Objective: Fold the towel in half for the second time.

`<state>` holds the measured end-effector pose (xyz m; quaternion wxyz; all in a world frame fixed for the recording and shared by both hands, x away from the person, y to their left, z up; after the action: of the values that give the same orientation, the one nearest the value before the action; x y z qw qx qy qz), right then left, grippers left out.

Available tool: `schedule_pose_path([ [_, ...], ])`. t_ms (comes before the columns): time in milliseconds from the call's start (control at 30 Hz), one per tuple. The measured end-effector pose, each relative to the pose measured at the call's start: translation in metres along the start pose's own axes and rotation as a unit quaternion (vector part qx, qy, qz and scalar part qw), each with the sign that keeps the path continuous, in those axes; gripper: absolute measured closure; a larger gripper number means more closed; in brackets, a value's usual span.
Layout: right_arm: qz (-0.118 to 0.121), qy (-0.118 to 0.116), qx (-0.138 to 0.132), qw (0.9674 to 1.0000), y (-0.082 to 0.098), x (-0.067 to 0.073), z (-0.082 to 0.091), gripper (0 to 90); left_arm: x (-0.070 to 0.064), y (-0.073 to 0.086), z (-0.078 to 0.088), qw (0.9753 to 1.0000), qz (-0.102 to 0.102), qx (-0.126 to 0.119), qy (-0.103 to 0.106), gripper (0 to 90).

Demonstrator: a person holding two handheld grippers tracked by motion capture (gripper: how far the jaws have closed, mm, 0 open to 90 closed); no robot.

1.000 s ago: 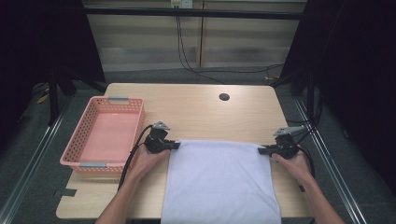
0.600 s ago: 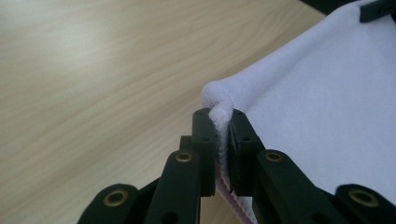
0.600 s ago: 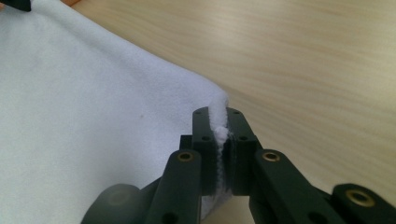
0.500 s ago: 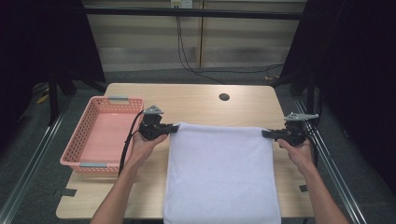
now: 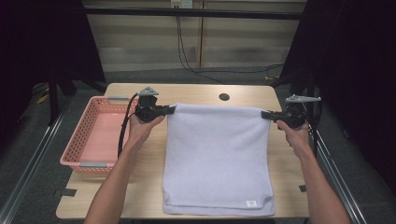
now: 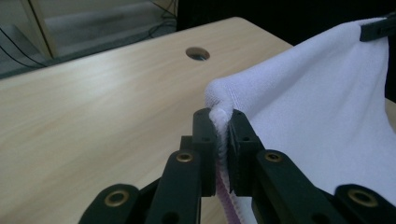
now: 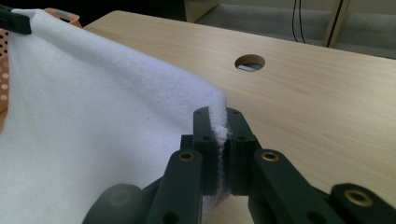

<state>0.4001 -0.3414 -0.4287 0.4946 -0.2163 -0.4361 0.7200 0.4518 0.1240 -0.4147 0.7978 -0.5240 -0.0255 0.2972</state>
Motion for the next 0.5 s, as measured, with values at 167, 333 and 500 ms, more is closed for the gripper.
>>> schedule_pose_path([
  [167, -0.002, 0.014, -0.005, 0.9999, -0.016, -0.003, -0.006, 85.3, 0.006, -0.009, 0.002, 0.9997, 0.016, -0.015, -0.008, 84.1],
  [333, 0.016, 0.006, -0.013, 0.9998, -0.017, 0.01, -0.002, 85.4, 0.001, 0.005, 0.003, 0.9999, 0.014, -0.008, -0.007, 84.1],
  [500, 0.009, -0.016, -0.035, 0.9992, -0.006, 0.014, 0.02, 85.4, -0.014, 0.015, 0.018, 0.9998, 0.009, -0.02, 0.0, 84.2],
])
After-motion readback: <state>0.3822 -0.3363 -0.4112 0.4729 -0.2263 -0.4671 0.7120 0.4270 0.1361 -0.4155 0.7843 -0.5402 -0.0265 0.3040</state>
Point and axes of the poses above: each handheld gripper's, and its own axes: z roughly backward along the jaws, y roughly out of its underside, x roughly to its left, the point moved 2 cm from there along -z, roughly forward along the jaws, and after that the axes turned 10 degrees about y, right-handed, at the moved point
